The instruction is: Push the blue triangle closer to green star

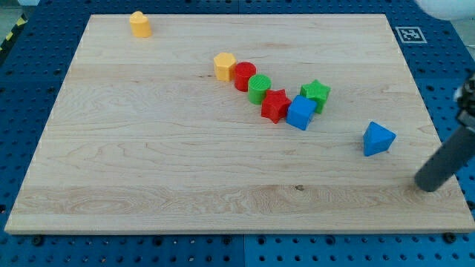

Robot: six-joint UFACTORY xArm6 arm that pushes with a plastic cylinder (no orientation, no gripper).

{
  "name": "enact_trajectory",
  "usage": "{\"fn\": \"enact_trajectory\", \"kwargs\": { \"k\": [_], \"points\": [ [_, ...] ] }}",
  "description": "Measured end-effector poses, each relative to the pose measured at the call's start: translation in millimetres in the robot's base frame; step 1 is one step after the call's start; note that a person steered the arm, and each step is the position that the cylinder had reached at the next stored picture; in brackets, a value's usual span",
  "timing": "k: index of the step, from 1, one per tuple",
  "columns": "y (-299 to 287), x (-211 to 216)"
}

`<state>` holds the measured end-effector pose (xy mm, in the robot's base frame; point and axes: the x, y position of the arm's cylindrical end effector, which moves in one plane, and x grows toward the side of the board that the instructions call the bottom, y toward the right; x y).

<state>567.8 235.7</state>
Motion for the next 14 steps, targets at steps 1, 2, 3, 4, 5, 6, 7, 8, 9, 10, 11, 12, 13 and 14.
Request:
{"fn": "enact_trajectory", "kwargs": {
  "k": [1,2,3,4,5,6,7,8,9,10,11,12,13,14],
  "points": [
    [-23.7,-25.2],
    [-23.7,-57.0],
    [-23.7,-75.3],
    [-23.8,-63.4],
    [-24.1,-38.5],
    [-44.6,-41.6],
    [-53.4,-80.2],
    [-53.5,-132.3],
    [-53.5,-159.6],
    [-50.4,-159.7],
    [-18.1,-171.7],
    [15.4,-188.3],
    [44.3,-192.9],
    [70.3,-207.9]
  ]
}}
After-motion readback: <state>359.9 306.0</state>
